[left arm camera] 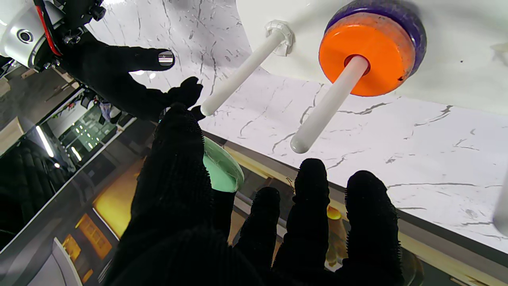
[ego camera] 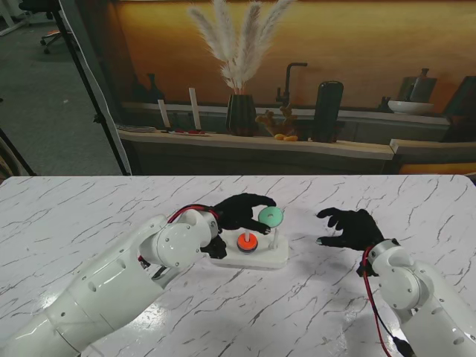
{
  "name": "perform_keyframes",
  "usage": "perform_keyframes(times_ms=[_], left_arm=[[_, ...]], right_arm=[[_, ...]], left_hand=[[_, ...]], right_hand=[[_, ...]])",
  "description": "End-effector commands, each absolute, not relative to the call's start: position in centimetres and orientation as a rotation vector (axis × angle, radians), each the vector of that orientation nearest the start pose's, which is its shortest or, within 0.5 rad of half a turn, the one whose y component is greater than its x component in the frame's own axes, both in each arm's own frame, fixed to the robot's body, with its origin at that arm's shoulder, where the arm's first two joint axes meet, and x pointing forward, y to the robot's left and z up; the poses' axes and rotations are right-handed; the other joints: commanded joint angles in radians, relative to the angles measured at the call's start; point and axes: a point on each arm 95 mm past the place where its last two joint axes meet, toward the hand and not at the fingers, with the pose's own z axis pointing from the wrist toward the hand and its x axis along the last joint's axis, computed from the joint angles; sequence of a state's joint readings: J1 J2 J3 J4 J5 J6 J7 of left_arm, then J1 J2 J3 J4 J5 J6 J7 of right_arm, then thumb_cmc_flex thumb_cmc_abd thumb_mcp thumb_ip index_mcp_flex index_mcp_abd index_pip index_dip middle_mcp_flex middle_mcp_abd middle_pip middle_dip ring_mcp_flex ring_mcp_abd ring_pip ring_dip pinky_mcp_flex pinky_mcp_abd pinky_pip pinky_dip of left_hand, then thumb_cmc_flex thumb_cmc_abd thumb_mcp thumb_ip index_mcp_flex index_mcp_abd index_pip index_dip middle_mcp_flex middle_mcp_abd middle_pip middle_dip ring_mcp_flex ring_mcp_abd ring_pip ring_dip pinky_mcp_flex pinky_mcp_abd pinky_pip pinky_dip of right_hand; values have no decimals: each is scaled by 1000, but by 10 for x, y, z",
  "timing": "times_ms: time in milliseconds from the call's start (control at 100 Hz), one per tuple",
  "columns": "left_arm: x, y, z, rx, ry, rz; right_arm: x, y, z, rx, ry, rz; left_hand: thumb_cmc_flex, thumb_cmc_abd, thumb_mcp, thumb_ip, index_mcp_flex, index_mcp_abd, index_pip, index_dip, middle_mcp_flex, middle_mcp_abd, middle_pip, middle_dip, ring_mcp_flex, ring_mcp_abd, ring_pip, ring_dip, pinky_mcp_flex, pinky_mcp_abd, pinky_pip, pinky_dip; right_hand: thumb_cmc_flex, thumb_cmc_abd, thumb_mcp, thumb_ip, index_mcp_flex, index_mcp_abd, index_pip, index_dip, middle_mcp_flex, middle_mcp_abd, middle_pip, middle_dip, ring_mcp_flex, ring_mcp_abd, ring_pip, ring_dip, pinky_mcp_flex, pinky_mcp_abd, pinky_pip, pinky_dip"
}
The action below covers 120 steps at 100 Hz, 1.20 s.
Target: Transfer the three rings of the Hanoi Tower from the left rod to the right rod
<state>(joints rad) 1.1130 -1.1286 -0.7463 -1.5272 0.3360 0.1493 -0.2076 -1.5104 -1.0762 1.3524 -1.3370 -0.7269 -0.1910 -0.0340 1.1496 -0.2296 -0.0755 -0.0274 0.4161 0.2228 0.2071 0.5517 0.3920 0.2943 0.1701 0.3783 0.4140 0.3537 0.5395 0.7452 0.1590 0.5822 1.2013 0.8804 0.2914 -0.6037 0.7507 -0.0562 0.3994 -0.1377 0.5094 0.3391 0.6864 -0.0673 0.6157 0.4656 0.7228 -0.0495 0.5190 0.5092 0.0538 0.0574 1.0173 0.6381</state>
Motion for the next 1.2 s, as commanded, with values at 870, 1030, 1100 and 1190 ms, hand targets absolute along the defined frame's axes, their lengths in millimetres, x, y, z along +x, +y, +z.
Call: perform_keyframes(times_ms=[870,1030,1100,1190], left_arm=[[436,-155,-288,-1608,1798,-1831],[435,-156,-288,-1605,1804,-1833],[435,-156,-288,-1605,1805,-1834],[434,-157,-288,-1604,1806,-1834]], right_arm=[[430,-98,-352,1431,1308,1553],[432,-98,-349,1418,1312,1557],[433,-98,-348,1412,1314,1557],[434,-98,-347,1407,1318,1556]], left_hand=[[78,120,59,10,100,-70,91,34,24,-7,10,2,21,-2,42,27,-2,25,54,31],[77,122,60,9,98,-71,92,34,21,-8,10,2,19,-5,46,32,-2,25,54,32],[78,121,59,9,99,-71,92,34,23,-8,10,3,20,-3,48,34,-2,26,54,33],[78,121,60,9,99,-72,92,34,24,-8,11,3,20,-3,50,36,-2,26,54,33]], right_hand=[[24,-6,-21,17,-5,-6,25,17,9,-23,19,6,15,-5,20,11,-2,325,6,7],[28,-8,-22,16,-6,-7,27,15,10,-25,20,6,16,-6,20,10,-2,324,6,6],[29,-8,-23,16,-6,-7,28,15,11,-23,20,6,16,-6,20,10,-3,324,5,6],[30,-7,-24,16,-5,-6,29,15,11,-24,20,5,17,-6,20,10,-2,324,6,6]])
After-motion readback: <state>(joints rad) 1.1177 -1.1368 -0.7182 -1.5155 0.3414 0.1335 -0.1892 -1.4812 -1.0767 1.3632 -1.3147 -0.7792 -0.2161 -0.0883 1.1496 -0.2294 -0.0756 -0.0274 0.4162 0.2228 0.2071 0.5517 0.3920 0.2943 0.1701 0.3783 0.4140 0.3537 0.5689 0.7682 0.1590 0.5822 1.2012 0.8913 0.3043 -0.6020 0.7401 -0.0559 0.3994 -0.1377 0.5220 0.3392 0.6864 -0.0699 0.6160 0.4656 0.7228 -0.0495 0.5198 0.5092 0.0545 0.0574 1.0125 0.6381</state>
